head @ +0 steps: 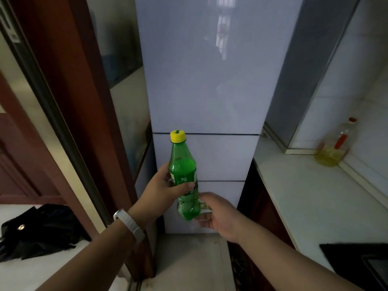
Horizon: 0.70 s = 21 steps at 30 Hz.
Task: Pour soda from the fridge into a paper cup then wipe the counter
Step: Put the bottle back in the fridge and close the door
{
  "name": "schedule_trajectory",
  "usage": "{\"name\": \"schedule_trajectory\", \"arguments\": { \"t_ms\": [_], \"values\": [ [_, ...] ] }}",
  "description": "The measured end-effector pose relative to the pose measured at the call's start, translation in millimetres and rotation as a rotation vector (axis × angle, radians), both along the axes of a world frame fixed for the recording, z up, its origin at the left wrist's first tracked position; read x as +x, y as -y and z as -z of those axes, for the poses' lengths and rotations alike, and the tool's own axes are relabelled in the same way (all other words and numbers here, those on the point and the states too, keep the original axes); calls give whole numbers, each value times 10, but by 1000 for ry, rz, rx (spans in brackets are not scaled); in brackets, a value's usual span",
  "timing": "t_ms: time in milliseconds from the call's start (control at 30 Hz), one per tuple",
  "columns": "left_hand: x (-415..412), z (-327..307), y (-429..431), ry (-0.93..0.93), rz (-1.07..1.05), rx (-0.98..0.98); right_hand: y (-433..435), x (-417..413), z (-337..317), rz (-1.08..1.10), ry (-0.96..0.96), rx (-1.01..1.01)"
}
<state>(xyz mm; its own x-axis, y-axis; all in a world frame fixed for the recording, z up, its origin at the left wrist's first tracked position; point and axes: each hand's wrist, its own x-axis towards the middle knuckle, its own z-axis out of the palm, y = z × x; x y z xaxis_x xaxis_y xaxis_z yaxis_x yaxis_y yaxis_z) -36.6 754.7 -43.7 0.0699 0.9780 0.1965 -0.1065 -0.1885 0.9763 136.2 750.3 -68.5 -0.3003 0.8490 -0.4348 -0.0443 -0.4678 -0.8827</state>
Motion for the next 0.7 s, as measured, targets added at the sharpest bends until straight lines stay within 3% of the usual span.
{"name": "schedule_trajectory", "arguments": {
  "t_ms": [467,700],
  "values": [
    [-780,-460,-820,-80,-223,73,-1084,-855,-363,-159,15,131],
    [-931,-593,-1219,-209,-393,69,-1856,-1023,-369,-301,-3,128]
  ]
}}
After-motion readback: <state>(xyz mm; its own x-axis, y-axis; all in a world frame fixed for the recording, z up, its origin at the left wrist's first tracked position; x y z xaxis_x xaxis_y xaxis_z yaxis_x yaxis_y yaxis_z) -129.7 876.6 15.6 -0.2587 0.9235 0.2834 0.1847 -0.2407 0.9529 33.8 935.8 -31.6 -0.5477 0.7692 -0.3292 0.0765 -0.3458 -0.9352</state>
